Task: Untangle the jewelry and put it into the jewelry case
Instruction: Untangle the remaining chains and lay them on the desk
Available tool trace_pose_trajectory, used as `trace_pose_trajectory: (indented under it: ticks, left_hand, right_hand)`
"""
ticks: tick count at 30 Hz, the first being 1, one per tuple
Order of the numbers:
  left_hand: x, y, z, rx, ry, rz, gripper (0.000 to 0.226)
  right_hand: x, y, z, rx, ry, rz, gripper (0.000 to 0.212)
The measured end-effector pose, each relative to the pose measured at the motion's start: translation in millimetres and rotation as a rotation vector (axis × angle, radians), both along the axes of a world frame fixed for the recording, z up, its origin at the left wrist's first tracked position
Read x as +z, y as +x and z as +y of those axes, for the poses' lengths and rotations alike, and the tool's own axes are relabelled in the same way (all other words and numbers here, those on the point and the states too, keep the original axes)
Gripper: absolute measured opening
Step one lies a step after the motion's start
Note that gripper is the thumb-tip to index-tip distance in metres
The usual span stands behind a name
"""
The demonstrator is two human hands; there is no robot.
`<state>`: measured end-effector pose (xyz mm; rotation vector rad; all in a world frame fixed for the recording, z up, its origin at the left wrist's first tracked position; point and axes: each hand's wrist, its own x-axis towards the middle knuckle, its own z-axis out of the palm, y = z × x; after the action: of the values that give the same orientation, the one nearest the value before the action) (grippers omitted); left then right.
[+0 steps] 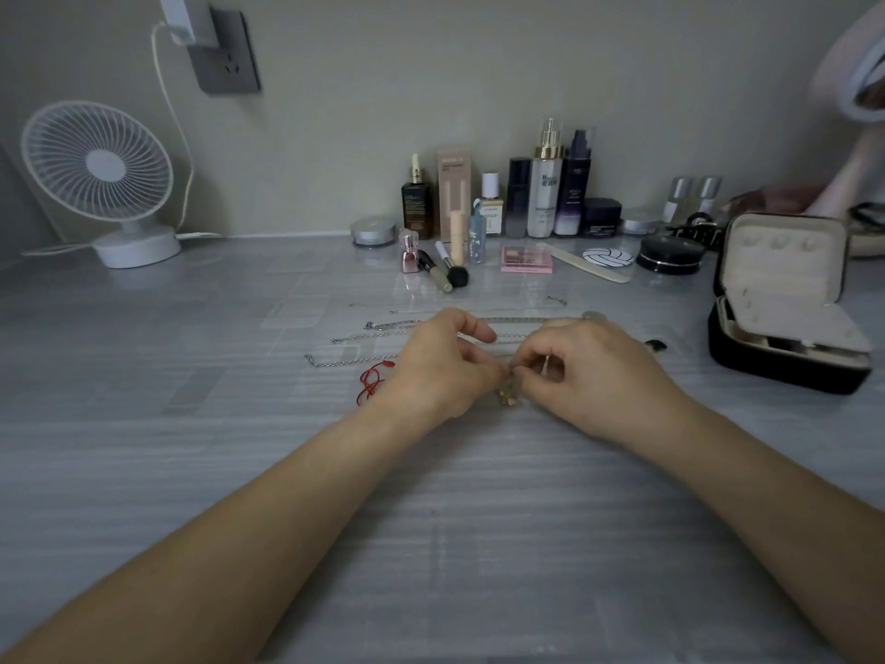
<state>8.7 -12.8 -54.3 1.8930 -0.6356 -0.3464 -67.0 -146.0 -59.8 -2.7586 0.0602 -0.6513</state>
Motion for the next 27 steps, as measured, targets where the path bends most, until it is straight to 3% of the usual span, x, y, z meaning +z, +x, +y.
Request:
trace_pose_trajectory:
  ticks: [14,18,22,27]
  left_hand:
    - [2.1,-1.6,-1.2,-0.035,0.007,-0.044,0.026]
    - [4.2,0.2,3.1,-0.027,-0.005,-0.043,0.024]
    - [6.0,1.8,4.9,-0.036,-0.030,-0.039,0.024]
    - [1.3,1.8,2.6,-0.071,-0.029,-0.082,0.025]
  right_hand:
    - [6.1,-1.2,7.5,-0.102,0.063,0.022,0.005]
    - [6.1,-1.4,-3.0,-0.132,0.086,-0.046,0.007]
    - [6.3,-0.4,-6.9,-0.044,0.217,-0.063,0.007]
    - [1.7,2.7,-0.2,0.017,0.099,-0.010,0.004]
